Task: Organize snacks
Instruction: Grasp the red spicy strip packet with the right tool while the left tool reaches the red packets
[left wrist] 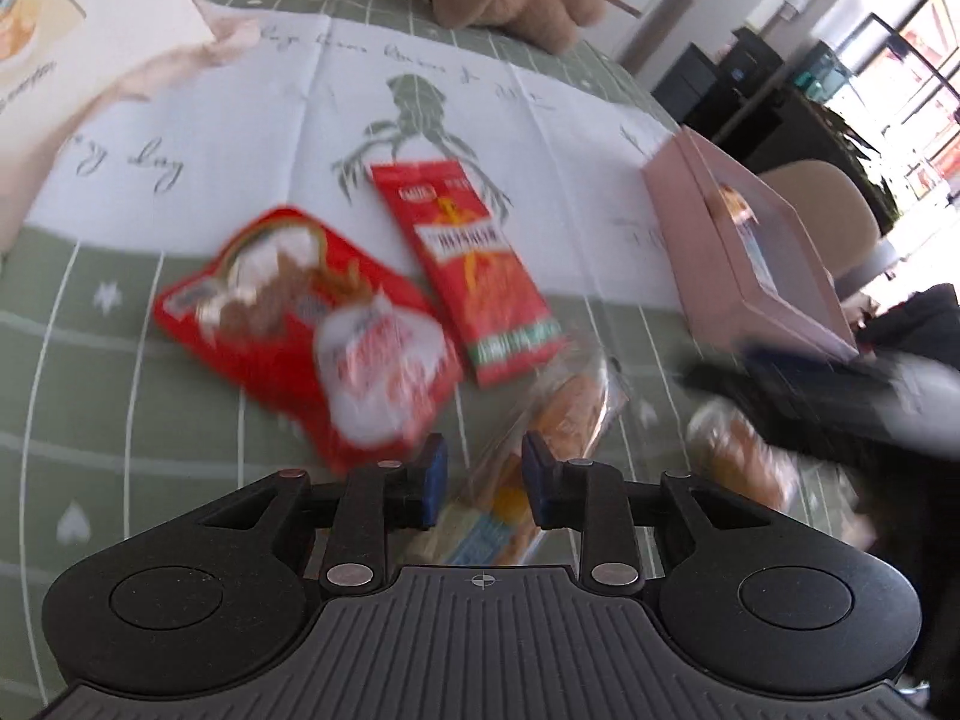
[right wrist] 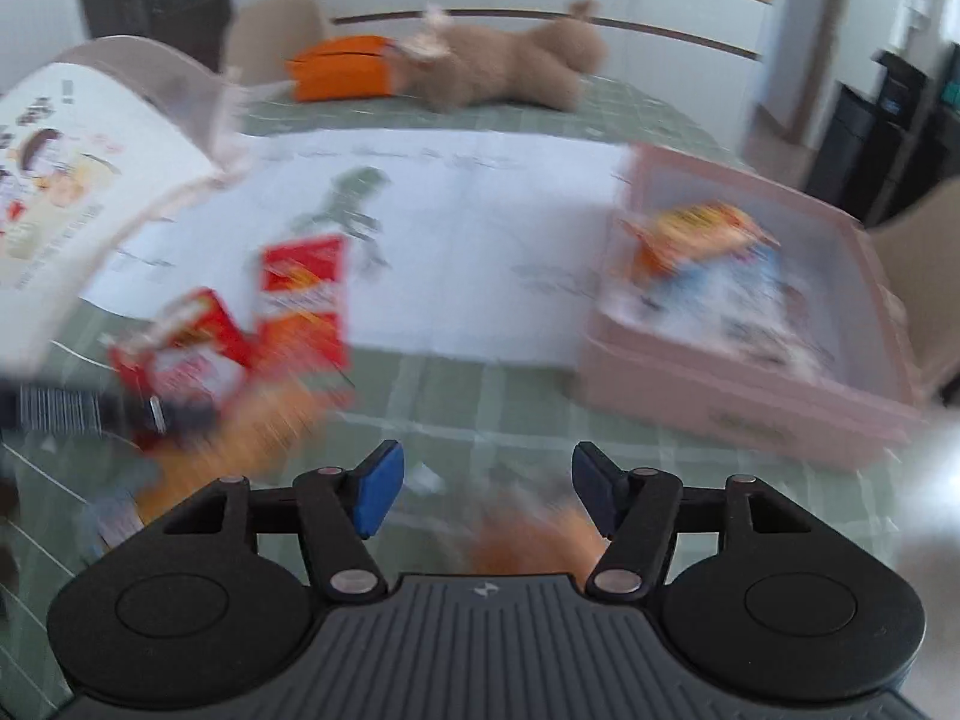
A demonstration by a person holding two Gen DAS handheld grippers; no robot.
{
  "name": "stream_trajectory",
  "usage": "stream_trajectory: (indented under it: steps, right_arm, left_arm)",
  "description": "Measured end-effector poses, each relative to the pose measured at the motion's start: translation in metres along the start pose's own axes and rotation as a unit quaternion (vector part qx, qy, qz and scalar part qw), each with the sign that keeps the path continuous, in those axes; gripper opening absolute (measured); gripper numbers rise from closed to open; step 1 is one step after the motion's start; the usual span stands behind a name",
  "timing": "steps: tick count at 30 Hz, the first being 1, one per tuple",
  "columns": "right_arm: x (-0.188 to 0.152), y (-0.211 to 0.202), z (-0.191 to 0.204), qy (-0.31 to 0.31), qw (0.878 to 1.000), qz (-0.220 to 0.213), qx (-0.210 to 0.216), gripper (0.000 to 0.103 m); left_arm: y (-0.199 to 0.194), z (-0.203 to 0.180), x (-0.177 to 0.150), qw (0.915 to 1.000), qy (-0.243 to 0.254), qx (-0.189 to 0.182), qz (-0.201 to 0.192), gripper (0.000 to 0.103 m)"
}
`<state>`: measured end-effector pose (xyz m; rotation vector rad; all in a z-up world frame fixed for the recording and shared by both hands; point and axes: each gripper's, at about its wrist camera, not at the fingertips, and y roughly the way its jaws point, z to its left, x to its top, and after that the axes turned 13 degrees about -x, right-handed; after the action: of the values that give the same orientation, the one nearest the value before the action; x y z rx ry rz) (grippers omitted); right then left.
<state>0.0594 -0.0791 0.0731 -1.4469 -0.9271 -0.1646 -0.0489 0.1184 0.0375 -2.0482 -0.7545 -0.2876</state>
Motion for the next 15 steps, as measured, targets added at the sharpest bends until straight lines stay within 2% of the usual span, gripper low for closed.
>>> stream_trajectory:
  steps: [3,8,9,11,13,15]
  right_arm:
    - [0.026,0.021,0.036,-0.028,0.999,0.000,0.034,0.063]
    - [0.057,0.072,0.093,-0.028,0.998,0.039,0.039,0.063]
    - [0.060,0.079,0.099,-0.021,0.998,0.051,0.036,0.062]
    - [0.059,0.081,0.106,-0.018,0.999,0.046,0.022,0.058]
    - [0.054,0.076,0.109,-0.033,0.998,0.046,0.012,0.050]
    - [0.047,0.071,0.101,-0.038,0.998,0.049,0.001,0.049]
  left_arm:
    - [-0.013,0.001,-0.011,0.9998,0.002,0.017,-0.004,0.032]
    - [-0.041,0.012,-0.020,0.9989,0.011,0.044,-0.012,0.032]
    - [-0.045,0.015,-0.021,0.9988,0.011,0.047,-0.012,0.032]
    - [-0.051,0.021,-0.024,0.9987,0.011,0.048,-0.013,0.032]
    - [-0.053,0.026,-0.025,0.9989,0.010,0.043,-0.012,0.032]
    - [-0.054,0.027,-0.026,0.9992,0.013,0.037,-0.008,0.032]
